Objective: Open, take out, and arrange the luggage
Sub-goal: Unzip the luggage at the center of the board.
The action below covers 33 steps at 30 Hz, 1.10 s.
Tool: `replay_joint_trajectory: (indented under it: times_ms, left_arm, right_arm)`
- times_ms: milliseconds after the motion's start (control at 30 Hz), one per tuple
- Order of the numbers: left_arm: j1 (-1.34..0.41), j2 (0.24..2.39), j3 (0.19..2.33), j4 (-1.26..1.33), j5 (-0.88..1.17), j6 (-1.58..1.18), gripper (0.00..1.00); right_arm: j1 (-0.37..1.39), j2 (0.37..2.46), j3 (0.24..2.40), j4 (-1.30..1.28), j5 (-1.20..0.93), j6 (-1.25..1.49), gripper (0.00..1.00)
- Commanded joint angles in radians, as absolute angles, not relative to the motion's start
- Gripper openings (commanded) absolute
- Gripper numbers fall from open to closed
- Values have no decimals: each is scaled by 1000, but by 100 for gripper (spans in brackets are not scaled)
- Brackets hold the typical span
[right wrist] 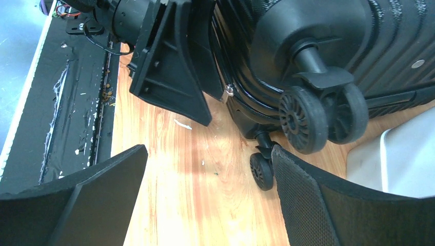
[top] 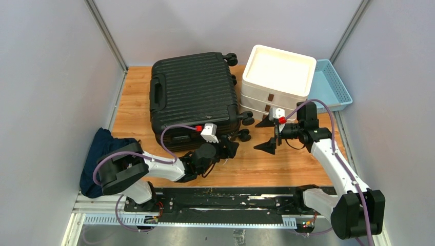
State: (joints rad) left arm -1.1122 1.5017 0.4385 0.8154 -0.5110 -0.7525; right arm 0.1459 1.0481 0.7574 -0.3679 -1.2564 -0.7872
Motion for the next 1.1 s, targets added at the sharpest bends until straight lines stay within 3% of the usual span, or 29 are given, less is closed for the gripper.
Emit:
replay_joint_trajectory:
  times_ms: [0,400,467,633,800,1067]
  left_arm:
    - [-1096,1525,504,694,-639,-876,70]
    - [-1104,1493,494,692,-672,-915,60]
    - [-1106,1473,488,692,-685,-915,51]
    - [-1118,1458,482,688,-700,-921,42]
    - [-1134,1429,456,686,-696,-903,49]
    - [-1220,1346,485,542,-885,-834,65]
  right_arm:
    - [135,1054,761,-391,-1265,-814,94]
    - [135,1065,762,-405,-1259,-825,94]
    - [135,1067,762,-406,-1259,-825,94]
    - [135,1072,764,-411,-1261,-828,94]
    - [135,1071,764,-415,-1262,-832,94]
    - [135,1075,766,-421,-1267,-836,94]
